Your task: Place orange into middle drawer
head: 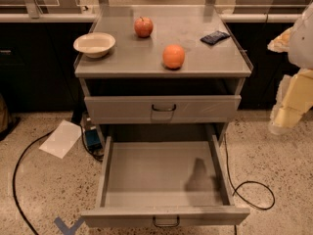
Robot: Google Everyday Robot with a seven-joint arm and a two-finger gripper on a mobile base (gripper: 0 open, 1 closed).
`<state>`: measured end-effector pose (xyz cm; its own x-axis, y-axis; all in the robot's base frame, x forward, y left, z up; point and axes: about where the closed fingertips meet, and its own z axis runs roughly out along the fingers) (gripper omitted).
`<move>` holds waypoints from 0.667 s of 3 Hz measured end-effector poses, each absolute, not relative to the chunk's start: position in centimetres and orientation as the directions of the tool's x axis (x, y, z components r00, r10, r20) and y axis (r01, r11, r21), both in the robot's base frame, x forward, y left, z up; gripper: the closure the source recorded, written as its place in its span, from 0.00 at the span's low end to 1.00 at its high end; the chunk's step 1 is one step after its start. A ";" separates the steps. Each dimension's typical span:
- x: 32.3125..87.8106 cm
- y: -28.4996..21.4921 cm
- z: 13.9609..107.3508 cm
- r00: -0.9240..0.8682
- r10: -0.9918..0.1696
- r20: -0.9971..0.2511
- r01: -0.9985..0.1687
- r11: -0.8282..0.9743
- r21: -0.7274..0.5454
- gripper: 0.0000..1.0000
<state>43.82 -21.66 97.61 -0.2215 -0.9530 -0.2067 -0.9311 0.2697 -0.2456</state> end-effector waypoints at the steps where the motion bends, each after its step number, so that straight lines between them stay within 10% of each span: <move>1: 44.6 -21.6 97.5 -0.223 -0.951 -0.212 -0.927 0.275 -0.257 0.00; 2: 48.8 -21.5 96.8 -0.179 -0.959 -0.219 -0.923 0.241 -0.302 0.00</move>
Offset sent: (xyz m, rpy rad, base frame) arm 0.1103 0.0018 -0.0220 0.0005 -0.1100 0.0808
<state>48.83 -21.47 96.84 -0.1788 -0.9593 -0.2187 -0.9225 0.2407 -0.3016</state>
